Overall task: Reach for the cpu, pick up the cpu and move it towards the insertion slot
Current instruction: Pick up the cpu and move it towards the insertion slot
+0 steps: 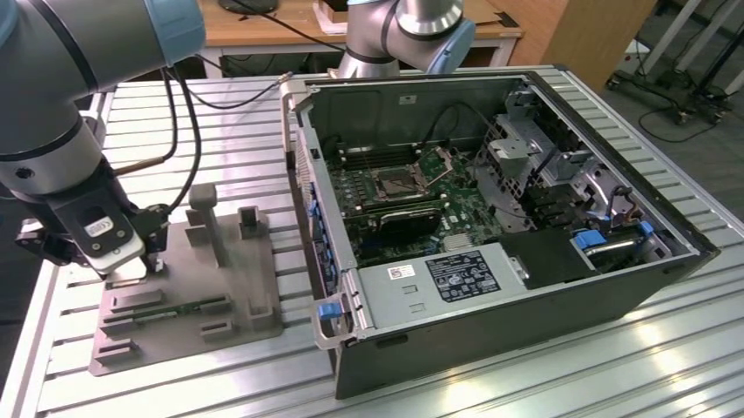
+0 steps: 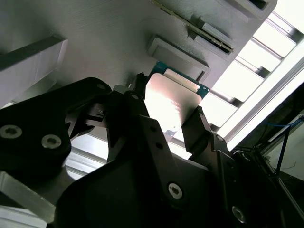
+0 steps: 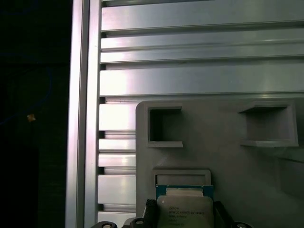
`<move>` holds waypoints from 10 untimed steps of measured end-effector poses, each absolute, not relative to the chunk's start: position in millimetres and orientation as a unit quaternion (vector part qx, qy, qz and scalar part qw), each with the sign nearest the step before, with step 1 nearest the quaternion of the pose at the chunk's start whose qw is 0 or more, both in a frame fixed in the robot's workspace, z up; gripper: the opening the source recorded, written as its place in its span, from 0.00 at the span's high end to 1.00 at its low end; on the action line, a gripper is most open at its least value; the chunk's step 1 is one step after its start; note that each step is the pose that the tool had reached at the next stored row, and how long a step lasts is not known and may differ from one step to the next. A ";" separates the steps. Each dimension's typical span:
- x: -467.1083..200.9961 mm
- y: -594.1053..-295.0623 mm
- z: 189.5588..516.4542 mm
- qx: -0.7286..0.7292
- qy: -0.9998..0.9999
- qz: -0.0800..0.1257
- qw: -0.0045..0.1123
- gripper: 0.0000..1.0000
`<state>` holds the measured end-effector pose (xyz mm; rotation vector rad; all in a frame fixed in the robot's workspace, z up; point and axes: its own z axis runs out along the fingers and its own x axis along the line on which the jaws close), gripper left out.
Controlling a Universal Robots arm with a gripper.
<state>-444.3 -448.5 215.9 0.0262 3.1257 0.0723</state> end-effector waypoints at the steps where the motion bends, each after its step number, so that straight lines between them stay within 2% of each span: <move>1: -444.3 -448.5 216.1 0.008 1.000 0.023 0.007 0.46; 10: -444.3 -448.5 217.7 0.008 1.000 0.023 0.007 0.46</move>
